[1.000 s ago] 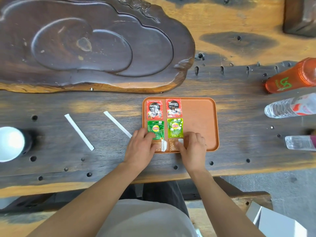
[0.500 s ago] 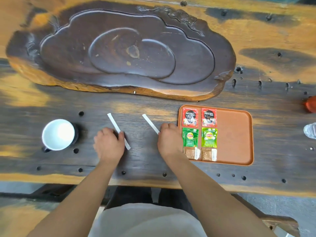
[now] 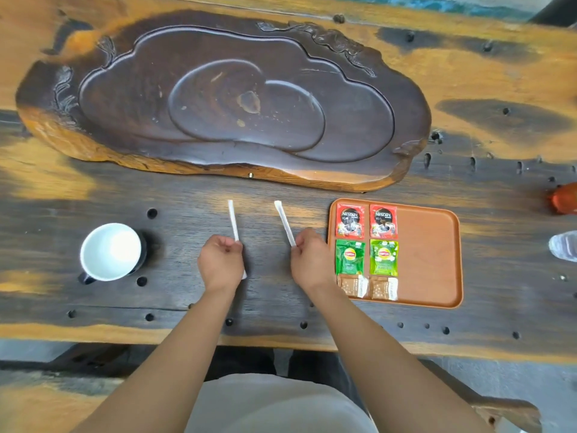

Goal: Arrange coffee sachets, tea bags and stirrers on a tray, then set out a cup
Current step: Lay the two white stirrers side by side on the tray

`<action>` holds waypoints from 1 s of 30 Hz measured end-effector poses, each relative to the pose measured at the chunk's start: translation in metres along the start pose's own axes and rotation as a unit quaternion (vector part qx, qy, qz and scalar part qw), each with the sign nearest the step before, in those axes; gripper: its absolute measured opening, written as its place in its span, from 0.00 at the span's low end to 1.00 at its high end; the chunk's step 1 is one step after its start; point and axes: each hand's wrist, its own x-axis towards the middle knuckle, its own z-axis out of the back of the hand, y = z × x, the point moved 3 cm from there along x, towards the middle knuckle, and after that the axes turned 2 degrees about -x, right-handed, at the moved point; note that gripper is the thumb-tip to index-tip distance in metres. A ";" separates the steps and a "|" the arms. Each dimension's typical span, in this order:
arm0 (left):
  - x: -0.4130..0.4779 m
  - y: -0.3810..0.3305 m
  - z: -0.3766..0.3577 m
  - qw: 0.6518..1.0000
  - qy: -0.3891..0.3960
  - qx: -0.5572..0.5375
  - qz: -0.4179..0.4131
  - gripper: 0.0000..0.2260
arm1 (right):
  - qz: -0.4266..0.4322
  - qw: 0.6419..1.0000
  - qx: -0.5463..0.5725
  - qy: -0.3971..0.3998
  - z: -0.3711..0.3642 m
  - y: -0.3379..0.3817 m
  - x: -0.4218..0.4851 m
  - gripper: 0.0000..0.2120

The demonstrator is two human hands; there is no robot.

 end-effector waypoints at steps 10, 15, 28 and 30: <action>-0.091 -0.051 -0.101 0.970 0.228 -0.009 -0.083 0.05 | -0.124 0.974 0.147 -0.119 0.115 -0.119 -0.018 0.04; -0.143 -0.072 -0.176 0.952 0.283 0.030 -0.116 0.05 | -0.202 0.966 0.101 -0.127 0.162 -0.200 -0.018 0.05; -0.195 -0.088 -0.289 0.912 0.240 0.240 -0.230 0.07 | -0.141 0.989 -0.001 -0.047 0.186 -0.253 0.013 0.07; -0.195 -0.089 -0.292 0.900 0.235 0.272 -0.246 0.08 | -0.114 0.992 -0.029 -0.049 0.187 -0.253 0.015 0.07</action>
